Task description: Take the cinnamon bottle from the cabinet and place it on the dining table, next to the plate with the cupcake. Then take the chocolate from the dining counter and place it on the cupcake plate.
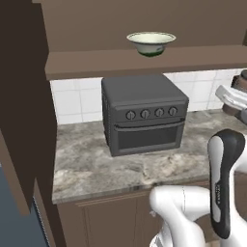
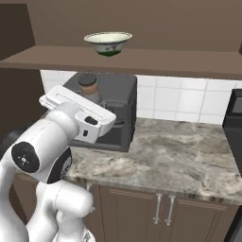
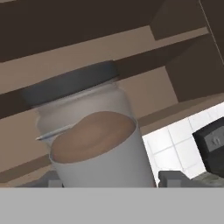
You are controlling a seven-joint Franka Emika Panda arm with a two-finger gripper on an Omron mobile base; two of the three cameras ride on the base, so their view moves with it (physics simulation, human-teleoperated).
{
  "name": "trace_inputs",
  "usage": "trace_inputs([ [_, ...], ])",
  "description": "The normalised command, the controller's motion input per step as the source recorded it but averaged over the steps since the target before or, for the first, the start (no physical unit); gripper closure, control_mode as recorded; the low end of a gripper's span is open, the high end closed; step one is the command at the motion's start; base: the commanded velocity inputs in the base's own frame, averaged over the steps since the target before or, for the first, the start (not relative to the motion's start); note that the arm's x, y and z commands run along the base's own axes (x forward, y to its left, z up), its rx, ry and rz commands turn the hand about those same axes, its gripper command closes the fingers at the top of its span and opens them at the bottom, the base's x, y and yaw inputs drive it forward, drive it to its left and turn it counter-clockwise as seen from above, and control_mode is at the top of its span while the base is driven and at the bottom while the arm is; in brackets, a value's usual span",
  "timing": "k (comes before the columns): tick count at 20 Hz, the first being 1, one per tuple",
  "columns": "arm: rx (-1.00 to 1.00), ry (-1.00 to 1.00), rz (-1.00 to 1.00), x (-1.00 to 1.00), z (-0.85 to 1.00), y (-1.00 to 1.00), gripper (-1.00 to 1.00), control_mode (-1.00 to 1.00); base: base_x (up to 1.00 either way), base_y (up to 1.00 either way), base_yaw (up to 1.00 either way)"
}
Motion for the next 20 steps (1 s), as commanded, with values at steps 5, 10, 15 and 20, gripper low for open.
trace_inputs([
  [5, 0.0, 0.0, 0.0, 0.0, 0.0, 0.0, 1.0, 1.0, -0.6, -0.19, -0.61],
  [10, 0.0, 0.0, 0.0, 0.0, 0.0, 0.0, 1.0, 1.0, -0.47, -0.19, -0.72],
  [15, 0.0, 0.0, 0.0, 0.0, 0.0, 0.0, 1.0, 1.0, -0.28, -0.21, -0.77],
  [20, 0.0, 0.0, 0.0, 0.0, 0.0, 0.0, 1.0, 1.0, -0.18, -0.2, -0.79],
])
